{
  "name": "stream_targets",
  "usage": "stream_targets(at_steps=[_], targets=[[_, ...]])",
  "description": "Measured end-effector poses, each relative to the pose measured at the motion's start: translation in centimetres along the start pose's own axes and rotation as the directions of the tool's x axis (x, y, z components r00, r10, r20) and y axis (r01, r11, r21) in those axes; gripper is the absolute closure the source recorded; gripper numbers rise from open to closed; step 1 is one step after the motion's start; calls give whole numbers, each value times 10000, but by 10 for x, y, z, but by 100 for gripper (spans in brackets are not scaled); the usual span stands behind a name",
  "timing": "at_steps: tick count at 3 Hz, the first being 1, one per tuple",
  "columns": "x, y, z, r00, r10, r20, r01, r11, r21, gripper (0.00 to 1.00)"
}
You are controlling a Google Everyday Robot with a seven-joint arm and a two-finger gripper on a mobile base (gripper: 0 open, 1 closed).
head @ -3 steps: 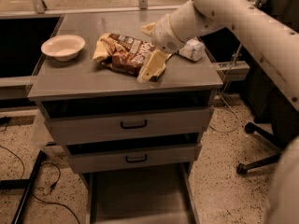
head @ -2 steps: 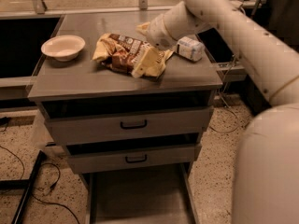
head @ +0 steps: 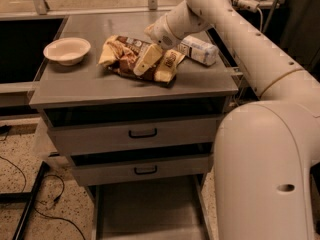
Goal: Place brown chip bag into bottom drawer
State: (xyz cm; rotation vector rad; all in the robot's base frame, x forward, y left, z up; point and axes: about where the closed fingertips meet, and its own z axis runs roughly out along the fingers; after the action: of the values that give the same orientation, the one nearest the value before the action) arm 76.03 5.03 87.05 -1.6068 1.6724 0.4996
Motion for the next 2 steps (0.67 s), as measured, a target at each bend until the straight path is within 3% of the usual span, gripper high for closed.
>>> stream_targets(at_steps=[1, 2], targets=[[2, -8, -1, 9939, 650, -885, -589, 9958, 701, 0], [8, 26, 6, 9832, 898, -1587, -844, 9956, 400, 0]])
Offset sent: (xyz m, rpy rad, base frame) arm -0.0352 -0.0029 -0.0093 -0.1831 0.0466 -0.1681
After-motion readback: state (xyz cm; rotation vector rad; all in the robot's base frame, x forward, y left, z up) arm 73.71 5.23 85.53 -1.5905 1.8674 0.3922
